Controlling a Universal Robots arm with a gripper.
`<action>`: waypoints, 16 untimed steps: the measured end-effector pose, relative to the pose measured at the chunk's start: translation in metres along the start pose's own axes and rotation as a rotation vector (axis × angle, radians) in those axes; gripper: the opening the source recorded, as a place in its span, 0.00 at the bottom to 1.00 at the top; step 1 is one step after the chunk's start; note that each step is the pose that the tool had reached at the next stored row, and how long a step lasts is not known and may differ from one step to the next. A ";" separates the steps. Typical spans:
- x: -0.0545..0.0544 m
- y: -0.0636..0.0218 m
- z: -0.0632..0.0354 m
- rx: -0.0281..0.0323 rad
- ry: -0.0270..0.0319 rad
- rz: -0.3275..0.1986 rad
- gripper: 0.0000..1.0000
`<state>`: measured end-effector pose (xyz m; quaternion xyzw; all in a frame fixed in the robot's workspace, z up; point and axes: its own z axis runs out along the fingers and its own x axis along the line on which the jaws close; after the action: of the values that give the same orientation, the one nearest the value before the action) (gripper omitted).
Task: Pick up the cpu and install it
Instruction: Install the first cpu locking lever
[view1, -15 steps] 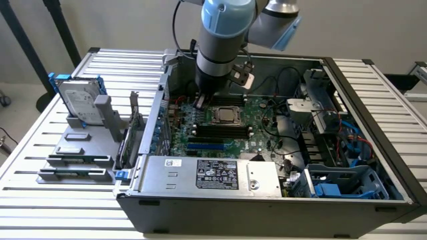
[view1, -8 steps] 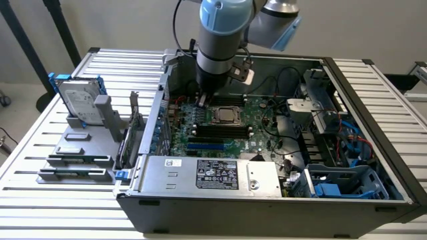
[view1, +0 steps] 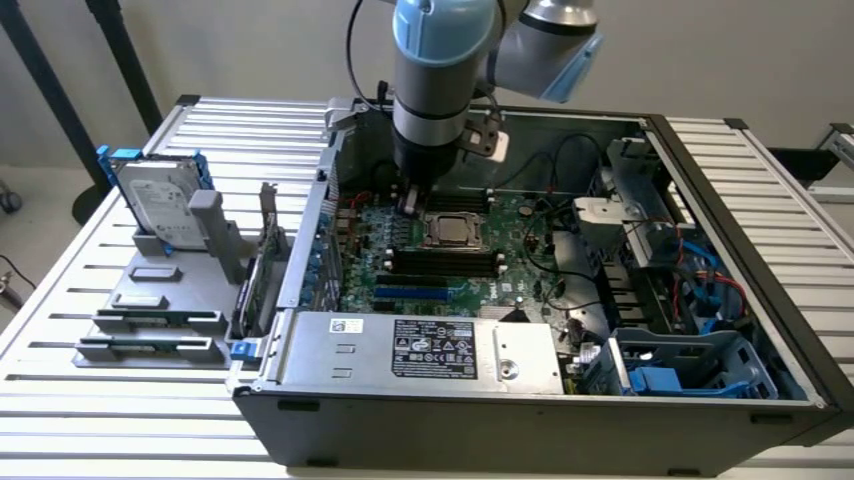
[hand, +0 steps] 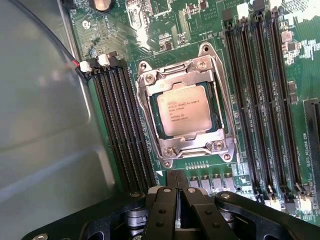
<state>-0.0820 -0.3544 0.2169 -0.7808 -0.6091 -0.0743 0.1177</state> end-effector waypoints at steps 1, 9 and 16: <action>0.000 0.0000 0.0000 -0.0018 -0.0094 -0.010 0.11; 0.000 -0.0003 -0.0002 -0.0214 -0.0952 -0.062 0.11; 0.001 -0.0008 -0.0001 -0.0220 -0.1033 -0.069 0.11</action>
<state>-0.0827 -0.3537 0.2173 -0.7633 -0.6402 -0.0446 0.0748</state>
